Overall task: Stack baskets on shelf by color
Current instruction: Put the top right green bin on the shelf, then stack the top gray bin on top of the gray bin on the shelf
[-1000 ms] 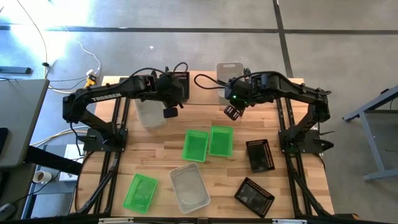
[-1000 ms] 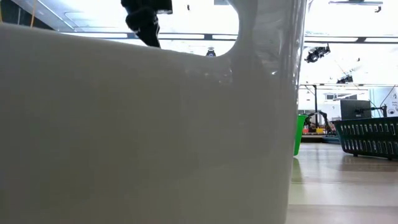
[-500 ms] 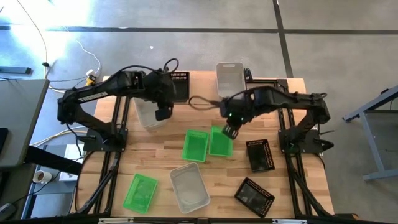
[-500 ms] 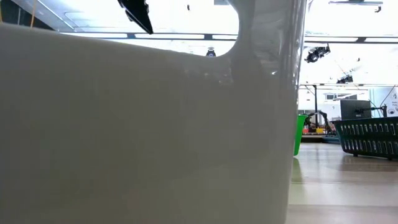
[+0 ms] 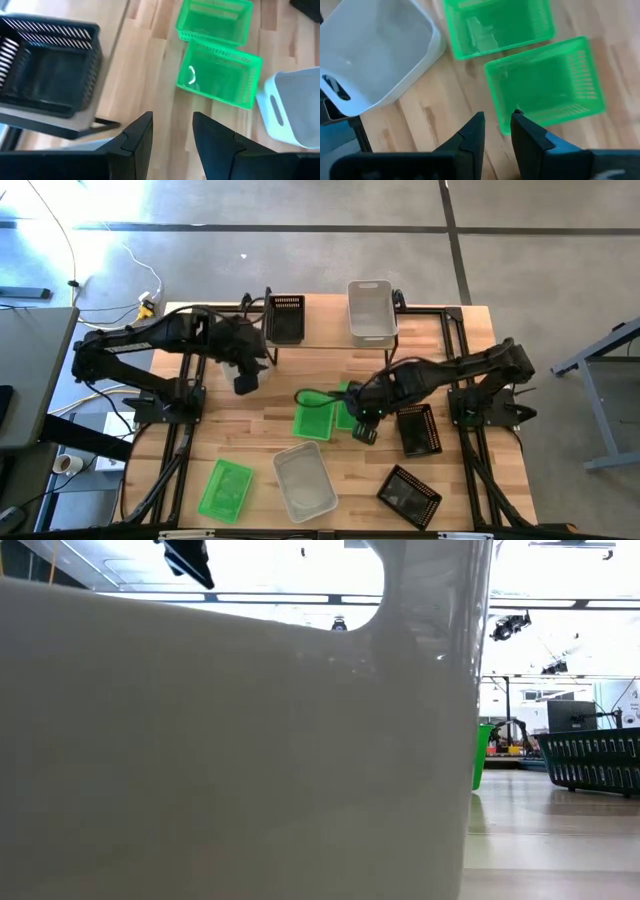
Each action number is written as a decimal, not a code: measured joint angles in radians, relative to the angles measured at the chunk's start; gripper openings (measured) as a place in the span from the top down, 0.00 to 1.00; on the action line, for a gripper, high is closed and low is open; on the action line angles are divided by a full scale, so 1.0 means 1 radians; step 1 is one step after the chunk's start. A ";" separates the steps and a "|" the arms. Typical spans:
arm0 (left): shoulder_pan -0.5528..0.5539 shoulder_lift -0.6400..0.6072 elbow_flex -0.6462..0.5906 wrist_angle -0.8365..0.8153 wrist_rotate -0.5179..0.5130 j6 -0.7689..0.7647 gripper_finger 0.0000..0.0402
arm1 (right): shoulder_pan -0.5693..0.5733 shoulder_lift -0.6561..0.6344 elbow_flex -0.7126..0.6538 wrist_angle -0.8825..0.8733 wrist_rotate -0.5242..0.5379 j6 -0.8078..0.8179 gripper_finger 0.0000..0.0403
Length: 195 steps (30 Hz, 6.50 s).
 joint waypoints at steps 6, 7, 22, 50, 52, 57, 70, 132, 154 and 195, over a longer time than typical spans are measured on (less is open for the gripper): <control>-0.065 -0.022 -0.033 0.001 -0.015 -0.057 0.67 | 0.035 0.000 -0.125 0.116 0.000 0.000 0.80; -0.076 -0.022 -0.033 0.000 -0.015 -0.066 0.67 | 0.038 0.000 -0.144 0.124 0.000 0.000 0.80; -0.170 -0.028 -0.033 0.002 -0.059 -0.176 0.67 | 0.045 0.000 -0.362 0.376 0.001 -0.174 0.80; -0.181 -0.027 -0.033 0.002 -0.138 -0.183 0.67 | 0.027 0.000 -0.599 0.631 0.020 -0.210 0.80; -0.181 -0.027 -0.033 0.002 -0.143 -0.181 0.67 | 0.022 0.000 -0.615 0.657 0.002 -0.210 0.80; -0.180 -0.027 -0.033 0.002 -0.164 -0.168 0.67 | 0.008 0.000 -0.636 0.671 -0.019 -0.190 0.84; -0.176 -0.027 -0.033 0.002 -0.193 -0.146 0.67 | 0.003 -0.001 -0.554 0.607 -0.061 -0.192 0.99; -0.176 -0.027 -0.033 0.000 -0.320 -0.176 0.67 | -0.355 -0.047 0.077 0.322 0.181 -0.884 1.00; -0.177 -0.027 -0.033 -0.005 -0.312 -0.202 0.67 | -0.451 0.119 0.077 0.228 0.172 -0.918 1.00; -0.023 -0.027 -0.033 -0.261 -0.307 -0.740 0.67 | -0.444 0.126 0.181 0.217 0.167 -0.910 0.79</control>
